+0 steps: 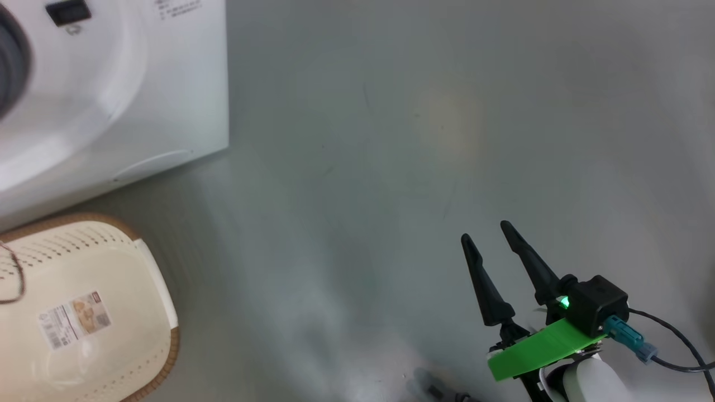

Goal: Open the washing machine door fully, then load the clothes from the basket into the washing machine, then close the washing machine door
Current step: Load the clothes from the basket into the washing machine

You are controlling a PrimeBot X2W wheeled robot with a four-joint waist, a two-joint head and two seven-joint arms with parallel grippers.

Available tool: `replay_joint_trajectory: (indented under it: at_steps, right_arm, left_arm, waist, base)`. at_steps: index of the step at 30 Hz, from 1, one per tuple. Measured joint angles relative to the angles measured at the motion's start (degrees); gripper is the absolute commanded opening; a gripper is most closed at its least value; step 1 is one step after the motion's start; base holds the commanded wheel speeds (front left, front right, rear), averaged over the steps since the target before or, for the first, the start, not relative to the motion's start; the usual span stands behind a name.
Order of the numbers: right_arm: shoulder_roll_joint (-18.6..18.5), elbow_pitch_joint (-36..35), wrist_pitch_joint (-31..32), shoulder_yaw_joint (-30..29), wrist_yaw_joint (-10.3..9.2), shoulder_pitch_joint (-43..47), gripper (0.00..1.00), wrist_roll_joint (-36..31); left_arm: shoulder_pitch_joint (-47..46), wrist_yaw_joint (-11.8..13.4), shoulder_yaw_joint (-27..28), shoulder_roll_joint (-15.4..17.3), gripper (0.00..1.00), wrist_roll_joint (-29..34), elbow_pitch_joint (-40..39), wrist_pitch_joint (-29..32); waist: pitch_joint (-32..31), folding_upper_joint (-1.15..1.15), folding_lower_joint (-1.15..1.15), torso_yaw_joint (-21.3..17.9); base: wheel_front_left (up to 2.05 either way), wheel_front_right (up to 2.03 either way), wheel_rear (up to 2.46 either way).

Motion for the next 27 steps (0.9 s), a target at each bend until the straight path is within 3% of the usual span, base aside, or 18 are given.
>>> replay_joint_trajectory:
  at_steps: [12,18,21,26,27]
  right_arm:
    - [0.10,-1.00,0.00,0.98,0.00,-0.29,1.00,0.00]
    - [-0.26,-2.14,-0.01,0.86,0.00,-0.30,1.00,0.05]
    - [-0.53,-2.16,0.00,0.76,0.00,-0.20,1.00,0.05]
    - [-0.52,-2.11,0.00,0.91,-0.01,-0.18,1.00,0.05]
    - [-0.52,-2.11,0.00,0.92,0.00,-0.18,1.00,0.05]
  left_arm:
    - [-9.56,-0.53,1.30,2.77,0.00,1.13,2.24,-0.01]
    - [-15.23,-0.86,2.77,4.03,0.00,2.02,-2.38,-0.18]
    - [-15.93,-0.79,3.72,3.98,0.00,2.33,-4.48,-0.25]
    - [-15.36,-0.75,3.38,2.27,0.00,3.55,0.04,-0.24]
    - [-15.36,-0.75,3.19,2.26,0.13,3.85,1.02,-0.24]
  waist:
    - [5.43,0.00,0.00,-0.70]
    - [7.72,0.00,0.00,-1.12]
    - [8.58,0.00,0.00,-1.22]
    - [8.53,0.00,0.00,-0.97]
    - [8.46,0.00,0.00,-0.94]
  base:
    - [0.00,0.00,0.00]
    - [0.00,0.00,0.00]
    - [0.00,0.00,0.00]
    - [0.00,0.00,0.00]
    - [0.00,0.00,0.00]
